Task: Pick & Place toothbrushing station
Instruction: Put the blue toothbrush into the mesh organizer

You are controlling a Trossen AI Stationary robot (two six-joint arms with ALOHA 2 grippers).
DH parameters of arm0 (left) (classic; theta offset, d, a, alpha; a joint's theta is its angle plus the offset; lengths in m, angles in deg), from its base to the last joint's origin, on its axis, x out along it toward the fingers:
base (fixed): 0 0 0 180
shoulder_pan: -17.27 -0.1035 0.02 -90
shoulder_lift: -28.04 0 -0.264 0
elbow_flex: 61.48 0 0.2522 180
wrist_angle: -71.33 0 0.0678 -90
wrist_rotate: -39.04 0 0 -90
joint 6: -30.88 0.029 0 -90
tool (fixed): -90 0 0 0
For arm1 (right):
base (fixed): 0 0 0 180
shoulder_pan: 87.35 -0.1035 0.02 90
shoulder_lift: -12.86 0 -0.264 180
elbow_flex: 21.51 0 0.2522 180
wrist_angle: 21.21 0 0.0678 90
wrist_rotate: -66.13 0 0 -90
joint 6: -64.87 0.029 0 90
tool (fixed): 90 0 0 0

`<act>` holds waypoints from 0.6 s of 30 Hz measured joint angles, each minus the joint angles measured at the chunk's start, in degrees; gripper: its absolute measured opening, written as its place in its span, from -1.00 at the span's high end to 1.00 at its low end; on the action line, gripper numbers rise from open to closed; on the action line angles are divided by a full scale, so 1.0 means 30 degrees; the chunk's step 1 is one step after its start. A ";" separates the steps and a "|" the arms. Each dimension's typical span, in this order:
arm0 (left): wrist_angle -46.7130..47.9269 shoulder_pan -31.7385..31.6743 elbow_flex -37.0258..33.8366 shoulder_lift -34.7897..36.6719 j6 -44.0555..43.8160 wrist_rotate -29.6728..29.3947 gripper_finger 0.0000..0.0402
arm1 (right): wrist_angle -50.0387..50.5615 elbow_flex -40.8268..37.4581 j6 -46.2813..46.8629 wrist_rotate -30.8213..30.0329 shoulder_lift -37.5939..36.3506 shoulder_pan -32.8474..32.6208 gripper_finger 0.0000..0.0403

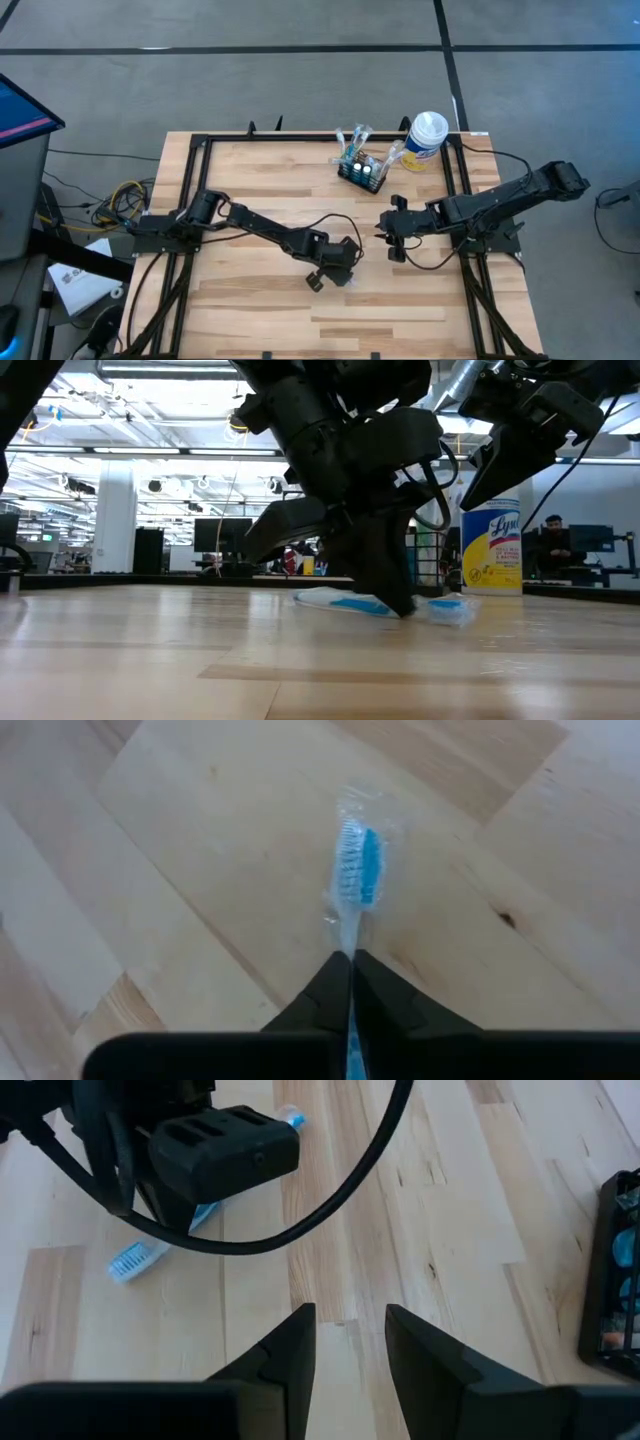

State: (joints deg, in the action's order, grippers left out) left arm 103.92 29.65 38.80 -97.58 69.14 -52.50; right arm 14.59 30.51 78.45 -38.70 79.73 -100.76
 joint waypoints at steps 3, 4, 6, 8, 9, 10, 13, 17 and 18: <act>-0.0168 -0.0005 -0.0005 0.0000 -0.0349 0.0000 1.00 | 0.0000 0.0004 -0.0004 0.0000 0.0000 0.0000 0.44; -0.0233 -0.0026 -0.0007 0.0000 -0.0436 0.0002 1.00 | 0.0002 0.0004 -0.0002 0.0000 -0.0002 0.0000 0.44; -0.0193 -0.0073 -0.0036 0.0156 -0.0535 0.0000 1.00 | 0.0007 0.0004 -0.0003 0.0000 0.0000 0.0000 0.44; -0.0391 -0.0189 -0.0041 0.0397 -0.0896 0.0002 1.00 | 0.0008 0.0000 0.0000 -0.0007 0.0000 0.0015 0.44; -0.0234 -0.0330 -0.0066 0.0601 -0.1182 0.0015 1.00 | 0.0015 0.0004 0.0000 -0.0011 0.0000 0.0015 0.44; -0.0437 -0.0479 -0.0057 0.0832 -0.1479 0.0128 1.00 | 0.0009 0.0006 0.0000 -0.0015 0.0000 0.0015 0.44; -0.0931 -0.1123 -0.0036 0.1447 -0.2176 0.0548 1.00 | 0.0004 0.0004 0.0000 -0.0022 0.0000 0.0015 0.44; -0.1719 -0.2031 -0.0036 0.2095 -0.2619 0.1242 1.00 | 0.0000 0.0000 0.0000 -0.0036 0.0000 0.0015 0.44; -0.2246 -0.2237 -0.0022 0.2249 -0.2828 0.1358 1.00 | -0.0007 0.0006 0.0000 -0.0043 -0.0007 0.0015 0.44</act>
State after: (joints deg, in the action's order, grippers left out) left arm 97.18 22.94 38.73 -90.84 60.65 -48.42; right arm 14.57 30.53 78.45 -38.83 79.71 -100.71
